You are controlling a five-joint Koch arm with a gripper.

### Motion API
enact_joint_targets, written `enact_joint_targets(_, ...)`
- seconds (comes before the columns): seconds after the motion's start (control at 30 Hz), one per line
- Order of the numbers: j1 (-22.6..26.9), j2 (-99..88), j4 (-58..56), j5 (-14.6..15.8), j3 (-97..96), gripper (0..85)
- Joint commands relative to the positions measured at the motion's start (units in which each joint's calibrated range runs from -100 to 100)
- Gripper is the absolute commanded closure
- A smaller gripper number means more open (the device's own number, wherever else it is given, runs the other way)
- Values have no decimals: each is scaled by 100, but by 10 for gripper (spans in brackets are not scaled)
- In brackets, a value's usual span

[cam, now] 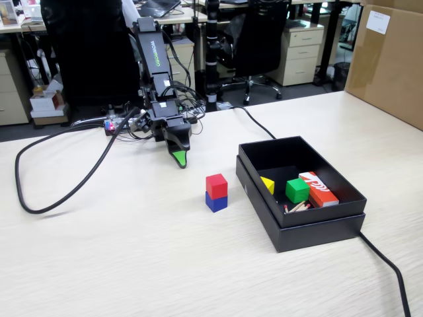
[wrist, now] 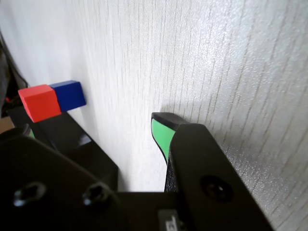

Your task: Put the red cube on top of the blue cube

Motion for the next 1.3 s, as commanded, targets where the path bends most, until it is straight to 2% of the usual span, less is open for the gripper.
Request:
enact_joint_targets(0.0,0,-86,391,-5,-32,378)
enact_joint_targets(1.27,-24,41,546,-5,-504,372)
